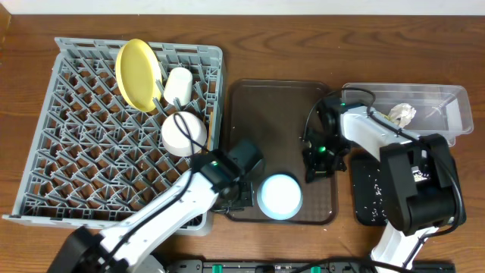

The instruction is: Sort waste into correct bins and load items into the dishwasher

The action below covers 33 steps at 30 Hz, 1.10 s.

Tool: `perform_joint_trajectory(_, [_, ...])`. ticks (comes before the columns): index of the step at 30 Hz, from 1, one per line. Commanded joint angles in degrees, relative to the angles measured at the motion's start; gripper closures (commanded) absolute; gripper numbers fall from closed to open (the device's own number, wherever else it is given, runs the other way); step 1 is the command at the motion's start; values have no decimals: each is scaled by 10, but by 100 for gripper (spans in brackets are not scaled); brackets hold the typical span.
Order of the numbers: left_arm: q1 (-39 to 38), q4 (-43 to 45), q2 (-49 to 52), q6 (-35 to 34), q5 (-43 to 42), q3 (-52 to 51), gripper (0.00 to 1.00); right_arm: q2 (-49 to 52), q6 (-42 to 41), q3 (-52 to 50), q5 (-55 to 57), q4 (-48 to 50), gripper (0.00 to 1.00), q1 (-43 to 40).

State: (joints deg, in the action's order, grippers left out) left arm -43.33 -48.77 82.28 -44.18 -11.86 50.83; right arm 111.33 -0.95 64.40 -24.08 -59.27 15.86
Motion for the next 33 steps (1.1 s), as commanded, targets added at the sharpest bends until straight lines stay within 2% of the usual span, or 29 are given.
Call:
perform_joint_trajectory(1, [-9, 13, 40, -19, 19, -4, 91, -11, -10, -5, -4, 2, 98, 25])
perform_joint_trajectory(10, [-25, 43, 121, -27, 13, -4, 91, -11, -16, -4, -5, -5, 99, 53])
perform_joint_trajectory(17, [-26, 89, 111, -17, -28, -2, 92, -11, 19, -3, -93, -3, 99, 51])
perform_joint_trajectory(33, [-26, 187, 93, -2, -109, 9, 92, -12, 20, -3, -110, -3, 99, 55])
